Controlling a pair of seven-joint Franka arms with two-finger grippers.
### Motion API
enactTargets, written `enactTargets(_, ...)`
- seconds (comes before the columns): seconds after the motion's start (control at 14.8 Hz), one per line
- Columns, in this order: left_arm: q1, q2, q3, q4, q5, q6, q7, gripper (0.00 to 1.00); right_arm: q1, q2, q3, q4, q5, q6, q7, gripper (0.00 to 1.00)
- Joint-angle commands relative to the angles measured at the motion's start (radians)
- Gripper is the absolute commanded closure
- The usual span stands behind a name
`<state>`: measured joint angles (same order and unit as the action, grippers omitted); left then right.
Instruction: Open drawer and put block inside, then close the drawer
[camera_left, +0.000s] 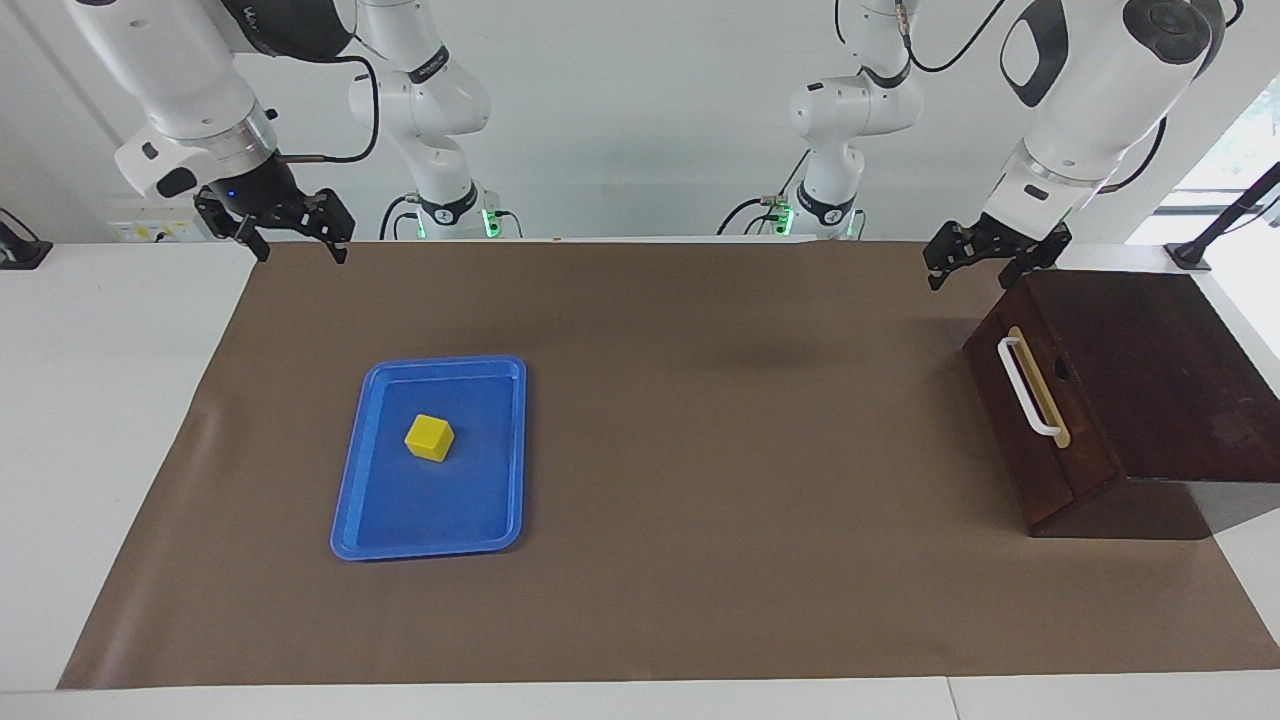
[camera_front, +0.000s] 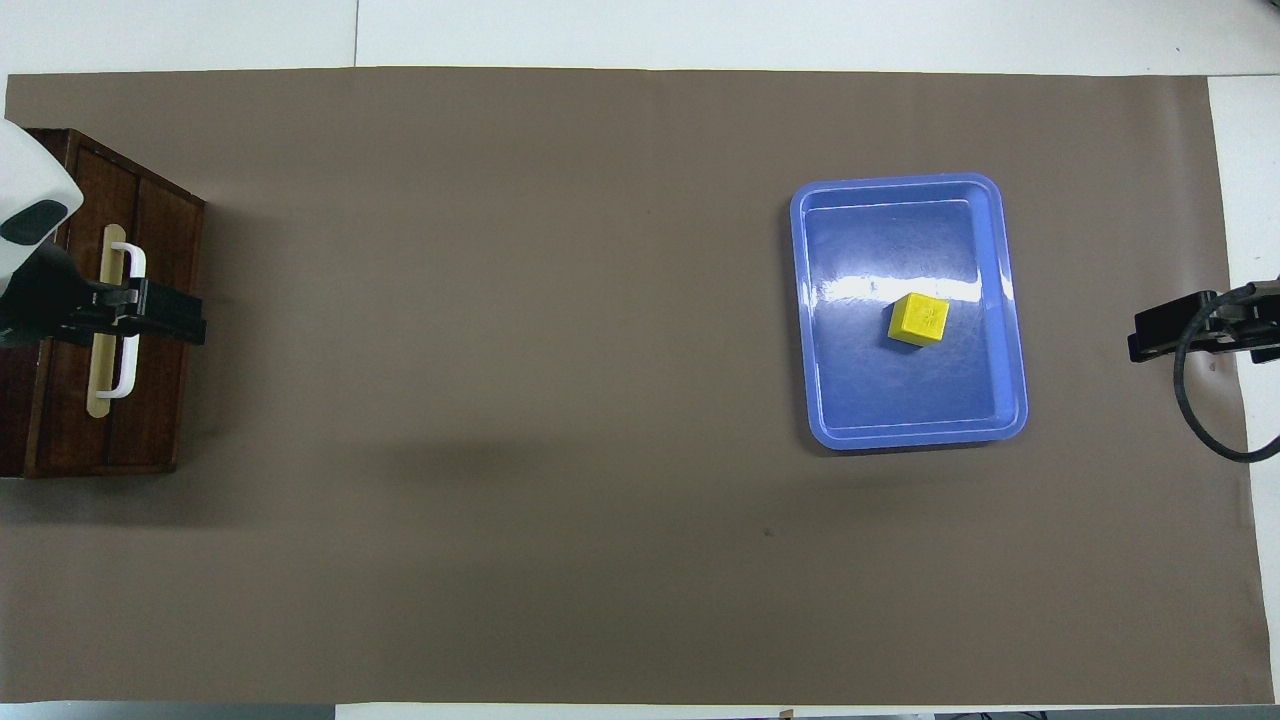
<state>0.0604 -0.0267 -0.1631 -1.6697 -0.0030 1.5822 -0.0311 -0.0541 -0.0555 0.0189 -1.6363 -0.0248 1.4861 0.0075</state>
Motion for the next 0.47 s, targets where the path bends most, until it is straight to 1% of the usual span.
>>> enactTargets(0.0, 0.013, -0.018, -0.003, -0.013, -0.012, 0.002, 0.019, 0.00, -0.003, -0.010, 0.003, -0.005, -0.014, -0.001, -0.020, 0.00)
enactTargets(0.4, 0.013, -0.018, -0.003, -0.013, -0.012, 0.002, 0.019, 0.00, 0.002, -0.011, 0.003, -0.008, -0.017, 0.011, -0.023, 0.00)
